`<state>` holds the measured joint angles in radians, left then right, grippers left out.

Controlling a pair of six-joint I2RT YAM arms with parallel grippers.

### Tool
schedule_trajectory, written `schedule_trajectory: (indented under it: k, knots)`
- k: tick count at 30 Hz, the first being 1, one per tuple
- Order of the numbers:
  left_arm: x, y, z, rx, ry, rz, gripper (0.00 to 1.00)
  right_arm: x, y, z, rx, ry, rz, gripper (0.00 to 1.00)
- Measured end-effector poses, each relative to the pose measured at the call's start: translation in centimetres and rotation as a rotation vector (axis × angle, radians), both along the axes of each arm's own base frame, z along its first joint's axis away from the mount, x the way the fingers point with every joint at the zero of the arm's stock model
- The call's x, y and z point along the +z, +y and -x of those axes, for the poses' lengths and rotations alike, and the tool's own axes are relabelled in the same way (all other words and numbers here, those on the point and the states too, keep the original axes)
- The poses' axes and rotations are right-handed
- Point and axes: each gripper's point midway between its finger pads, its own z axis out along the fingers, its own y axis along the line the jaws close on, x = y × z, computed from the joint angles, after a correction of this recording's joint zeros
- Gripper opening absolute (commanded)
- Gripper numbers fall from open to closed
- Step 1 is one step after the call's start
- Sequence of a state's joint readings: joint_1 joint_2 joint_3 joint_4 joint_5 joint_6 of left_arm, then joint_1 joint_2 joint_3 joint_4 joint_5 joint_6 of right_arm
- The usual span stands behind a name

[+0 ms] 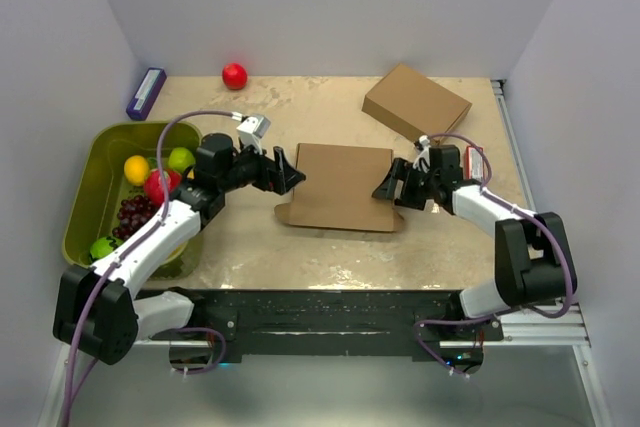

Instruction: Fold the paper box

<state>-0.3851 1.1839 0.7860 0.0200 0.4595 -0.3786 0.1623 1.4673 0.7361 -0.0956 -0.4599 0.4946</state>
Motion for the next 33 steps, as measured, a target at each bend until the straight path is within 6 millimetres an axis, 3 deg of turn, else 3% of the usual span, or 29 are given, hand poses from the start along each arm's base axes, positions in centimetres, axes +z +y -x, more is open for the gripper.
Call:
schedule_trajectory:
  k: [5,14,23,27,33]
  knots:
    - [-1.5,0.3,0.2,0.01,0.026,-0.002,0.95,-1.2,0.0,0.2,-0.011,0.033,-0.029,0.6]
    - [-2.3,0.3,-0.4,0.026,0.052,0.01,0.95,-0.9,-0.1,-0.6,-0.02,0.019,-0.14,0.3]
    - [-4.0,0.2,-1.9,0.068,0.101,0.03,0.96,-0.3,-0.2,-0.9,-0.018,0.008,-0.198,0.07]
    - [-5.5,0.6,-2.6,0.1,0.141,0.023,0.96,-0.3,-0.4,-1.0,-0.02,0.007,-0.209,0.03]
    - [-6.1,1.5,-3.6,0.149,0.157,0.026,0.96,-0.4,-0.8,-1.0,-0.026,0.011,-0.222,0.0]
